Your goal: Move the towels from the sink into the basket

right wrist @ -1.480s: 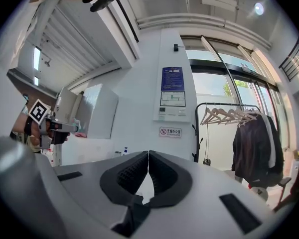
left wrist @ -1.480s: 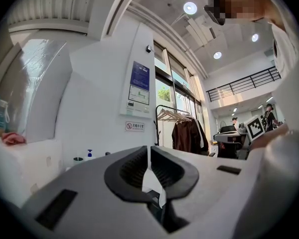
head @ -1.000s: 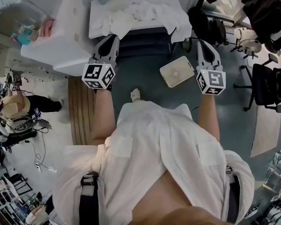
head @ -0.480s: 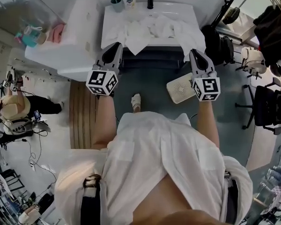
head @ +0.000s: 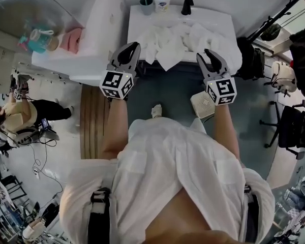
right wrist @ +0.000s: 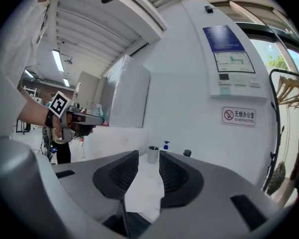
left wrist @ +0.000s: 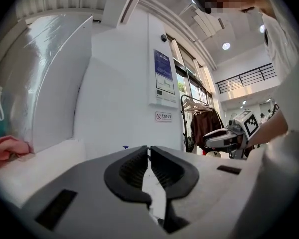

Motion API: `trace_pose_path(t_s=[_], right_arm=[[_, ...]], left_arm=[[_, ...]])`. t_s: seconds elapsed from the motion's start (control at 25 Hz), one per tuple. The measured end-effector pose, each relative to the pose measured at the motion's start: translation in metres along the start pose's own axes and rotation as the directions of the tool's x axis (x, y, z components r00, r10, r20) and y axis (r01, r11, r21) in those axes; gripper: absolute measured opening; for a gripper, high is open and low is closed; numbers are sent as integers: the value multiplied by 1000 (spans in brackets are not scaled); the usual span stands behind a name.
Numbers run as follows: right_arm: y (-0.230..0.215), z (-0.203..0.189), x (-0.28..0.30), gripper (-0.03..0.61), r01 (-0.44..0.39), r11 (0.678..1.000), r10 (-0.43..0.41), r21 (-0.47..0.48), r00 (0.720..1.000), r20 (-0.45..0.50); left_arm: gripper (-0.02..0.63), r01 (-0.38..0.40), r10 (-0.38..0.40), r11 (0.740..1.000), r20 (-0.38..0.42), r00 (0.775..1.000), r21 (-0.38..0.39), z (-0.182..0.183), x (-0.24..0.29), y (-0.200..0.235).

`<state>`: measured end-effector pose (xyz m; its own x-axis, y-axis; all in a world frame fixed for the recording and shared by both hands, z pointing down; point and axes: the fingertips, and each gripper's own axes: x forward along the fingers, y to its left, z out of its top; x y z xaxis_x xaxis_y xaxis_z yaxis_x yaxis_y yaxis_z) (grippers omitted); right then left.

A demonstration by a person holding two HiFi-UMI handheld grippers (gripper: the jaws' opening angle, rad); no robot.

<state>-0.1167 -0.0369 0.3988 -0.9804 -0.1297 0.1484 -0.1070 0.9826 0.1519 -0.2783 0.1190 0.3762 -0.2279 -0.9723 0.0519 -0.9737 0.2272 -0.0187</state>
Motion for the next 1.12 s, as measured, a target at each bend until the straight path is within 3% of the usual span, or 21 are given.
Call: trace_pose_path(t_s=[0.52,0.84,1.12], right_arm=[[55,-33,101,236,-189,981,181,-45,974,-138],[74,-81,143,318,-283,956,292,74,922,-253],[82,-121,169,331,-401,916,384,30,851,-358]], left_arm=[[28,39,-39,999,-10,999,-20,-21,14,64],[28,55,-56,998,-32,998,-36,-38,29,66],[28,39,-42,998,-58,997,-50,-48,43,74]])
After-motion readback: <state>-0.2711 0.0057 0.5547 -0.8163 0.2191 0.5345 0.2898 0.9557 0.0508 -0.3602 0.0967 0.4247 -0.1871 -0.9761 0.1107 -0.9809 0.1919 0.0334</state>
